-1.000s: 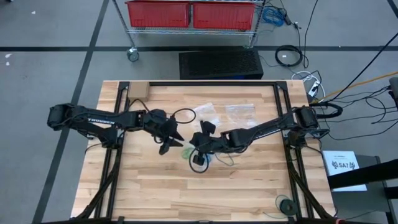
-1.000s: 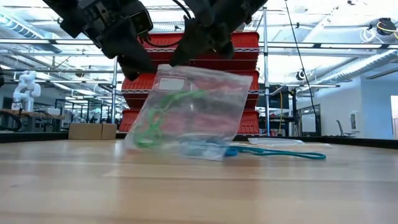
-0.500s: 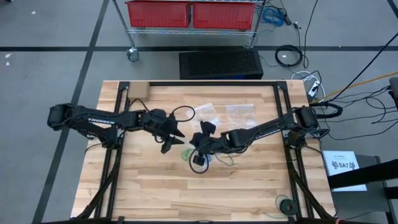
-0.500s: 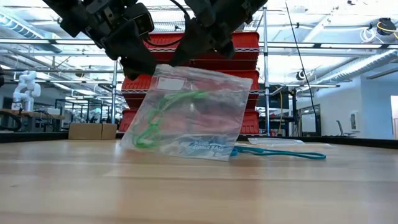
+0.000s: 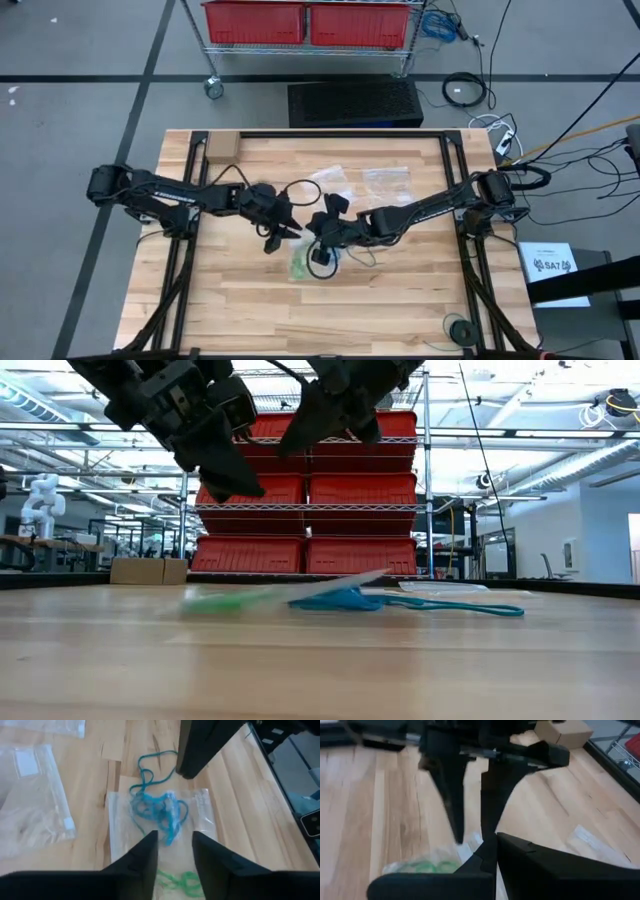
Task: Sort rubber bands
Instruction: Close the left transparent zip bag
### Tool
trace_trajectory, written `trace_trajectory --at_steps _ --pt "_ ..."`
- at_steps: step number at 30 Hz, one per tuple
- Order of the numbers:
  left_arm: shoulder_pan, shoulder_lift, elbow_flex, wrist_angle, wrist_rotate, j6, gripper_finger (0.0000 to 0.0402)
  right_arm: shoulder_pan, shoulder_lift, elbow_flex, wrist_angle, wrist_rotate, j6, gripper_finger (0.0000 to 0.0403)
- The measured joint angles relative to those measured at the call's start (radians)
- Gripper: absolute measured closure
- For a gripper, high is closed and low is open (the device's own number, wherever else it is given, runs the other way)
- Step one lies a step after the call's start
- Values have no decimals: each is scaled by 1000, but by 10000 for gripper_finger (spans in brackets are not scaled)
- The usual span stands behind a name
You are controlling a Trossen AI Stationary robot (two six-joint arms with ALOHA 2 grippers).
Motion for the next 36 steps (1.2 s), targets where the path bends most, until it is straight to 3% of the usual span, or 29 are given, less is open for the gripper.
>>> trace_trajectory --at_steps 4,7,12,19,25,31,36 --pt "0 0 0 -3 -1 2 348 -3 0 0 -80 -11 28 403" --pt "4 -15 0 -41 -2 -4 391 -23 6 0 -127 -95 39 394" --pt "8 -94 0 -149 -110 -12 397 -68 78 0 -61 -284 -19 345" --pt "8 -220 -19 -160 -146 -13 399 -159 221 0 83 -418 -108 264" --pt "8 -279 -99 -144 -172 -44 400 -214 281 0 126 -476 -108 233" --pt "8 -310 -171 -42 -175 -88 401 -229 314 1 128 -526 -83 252" --pt "8 -330 -178 -2 -176 -81 401 -227 305 0 123 -514 -97 343"
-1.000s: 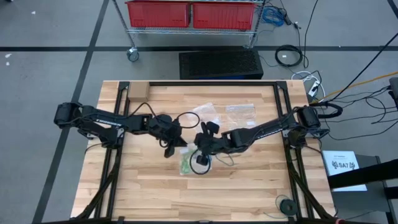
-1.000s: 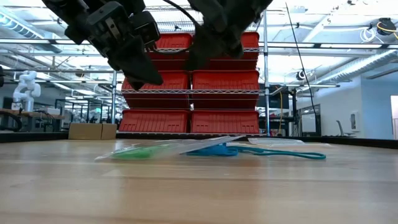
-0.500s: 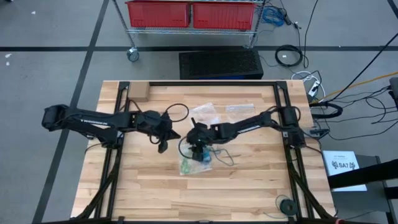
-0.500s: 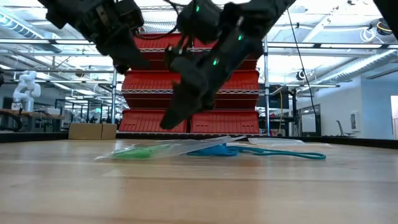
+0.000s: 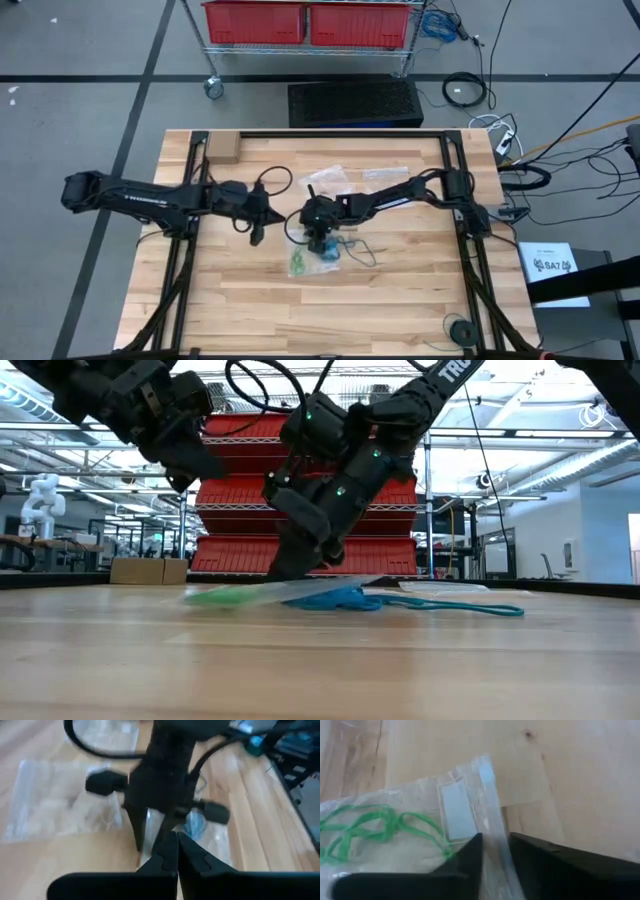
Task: Sort rubber bands
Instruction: Close the left transparent zip bag
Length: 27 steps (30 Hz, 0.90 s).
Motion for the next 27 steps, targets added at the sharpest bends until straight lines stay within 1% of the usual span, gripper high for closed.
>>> trace_trajectory --at_steps 1,2,3,6,8,10,14,17,22,27 --pt "0 -5 0 19 -6 9 401 4 -5 -1 -5 4 -11 369" --pt "0 -10 -2 40 -15 11 401 10 -13 -2 -13 20 -19 385" --pt "0 -15 -13 93 -29 12 401 16 -22 -2 -22 40 -27 392" --pt "0 -25 -75 326 -37 15 401 38 -56 -2 -39 89 -40 396" --pt "7 -24 -112 418 -37 12 401 55 -84 -2 -62 127 -52 400" --pt "13 -23 -144 480 -38 2 401 79 -122 -2 -87 190 -65 400" --pt "19 -23 -161 501 -39 -8 401 129 -219 -2 -145 303 -82 402" --pt "19 -23 -161 500 -37 -15 389 164 -293 -2 -180 391 -90 402" --pt "7 -23 -161 519 -34 -15 351 207 -390 -1 -211 510 -97 403" --pt "-26 -23 -161 542 -31 -15 299 218 -434 -1 -223 541 -118 403"
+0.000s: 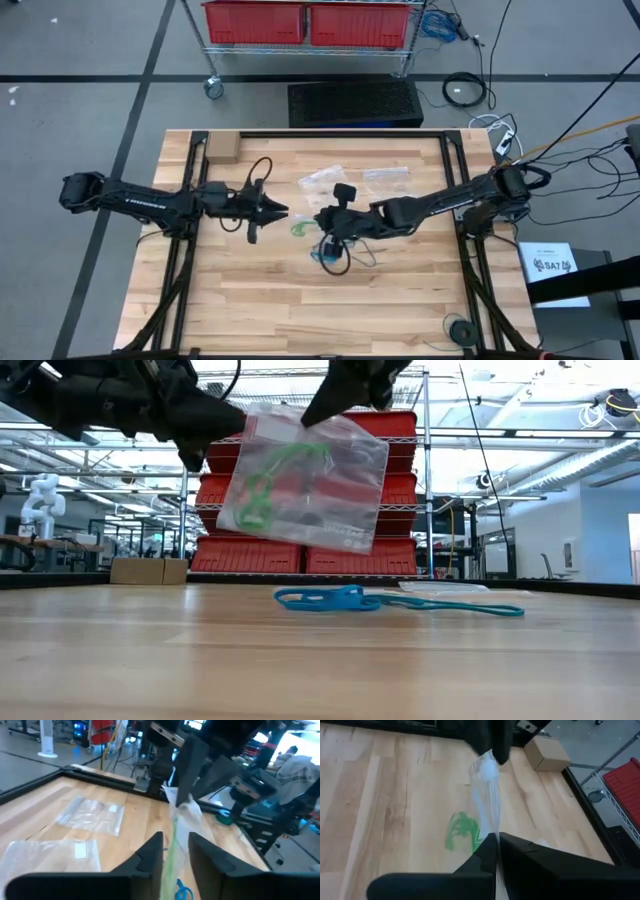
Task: Sort rubber bands
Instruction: Close the left transparent zip bag
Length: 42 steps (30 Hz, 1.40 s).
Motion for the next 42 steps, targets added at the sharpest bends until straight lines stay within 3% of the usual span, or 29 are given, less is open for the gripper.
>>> trace_trajectory --at_steps 7,27,33,39,42 --pt "-35 1 0 76 23 0 253 -14 1 0 -2 2 -2 403" --pt "-34 116 47 109 -28 -18 253 -15 1 0 38 -3 -28 403" --pt "-33 152 55 108 -39 -16 291 -15 1 0 37 -4 -28 403" --pt "-33 153 55 118 -58 30 390 -15 1 0 19 -9 -21 403" --pt "-33 153 55 117 -57 41 396 -15 1 0 18 -9 25 399"
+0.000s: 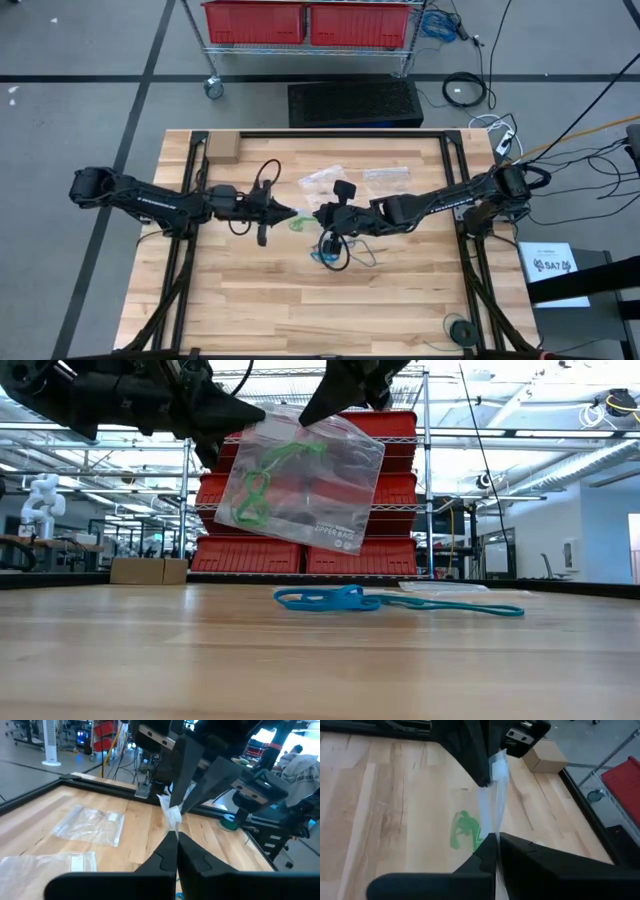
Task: Sort rubber bands
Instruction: Close the left transparent zip bag
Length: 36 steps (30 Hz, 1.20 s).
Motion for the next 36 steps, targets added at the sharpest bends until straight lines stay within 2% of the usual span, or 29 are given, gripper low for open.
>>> trace_trajectory --at_steps 5,11,16,21,36 --pt "-1 0 0 -9 0 47 398 0 -16 0 12 -8 4 352" --pt "-1 0 0 -37 26 76 400 -51 -18 0 89 -182 49 267" --pt "-10 0 0 -35 59 103 400 -115 -11 0 102 -290 74 226" --pt "-10 0 0 -36 60 103 401 -148 1 0 164 -390 84 231" --pt "-8 0 0 -35 37 102 401 -150 42 0 211 -419 84 313"
